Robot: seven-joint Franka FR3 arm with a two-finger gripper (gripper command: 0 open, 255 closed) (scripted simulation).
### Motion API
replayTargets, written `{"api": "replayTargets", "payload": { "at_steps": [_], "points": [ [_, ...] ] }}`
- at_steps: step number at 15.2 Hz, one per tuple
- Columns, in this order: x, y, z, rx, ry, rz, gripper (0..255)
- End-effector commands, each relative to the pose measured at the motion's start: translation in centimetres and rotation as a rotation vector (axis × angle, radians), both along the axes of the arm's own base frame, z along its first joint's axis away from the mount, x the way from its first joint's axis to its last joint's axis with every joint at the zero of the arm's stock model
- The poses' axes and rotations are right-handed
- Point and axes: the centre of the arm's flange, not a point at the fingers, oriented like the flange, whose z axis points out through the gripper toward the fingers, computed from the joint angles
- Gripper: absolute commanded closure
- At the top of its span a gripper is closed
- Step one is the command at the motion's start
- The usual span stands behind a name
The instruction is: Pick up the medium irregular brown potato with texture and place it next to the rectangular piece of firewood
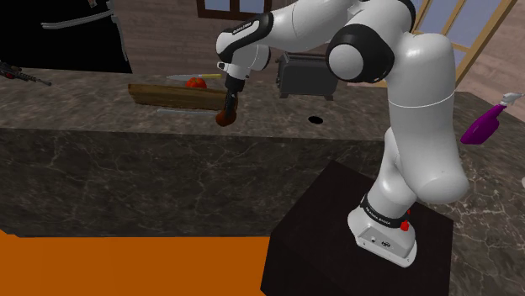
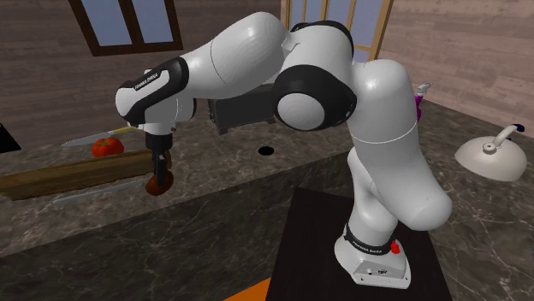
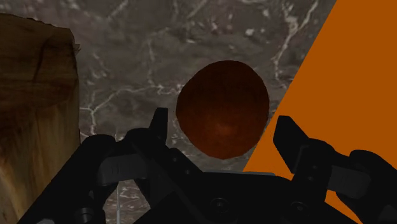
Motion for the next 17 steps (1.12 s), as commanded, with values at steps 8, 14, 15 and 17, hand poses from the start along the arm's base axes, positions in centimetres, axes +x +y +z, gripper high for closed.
{"api": "replayTargets", "payload": {
  "at_steps": [8,14,15,17],
  "points": [
    [-0.3,-1.2,3.8,0.0,0.0,0.0,0],
    [-0.4,-1.6,4.7,0.0,0.0,0.0,0],
    [-0.4,-1.6,4.7,0.0,0.0,0.0,0],
    [-0.4,-1.6,4.7,0.0,0.0,0.0,0]
  ]
}}
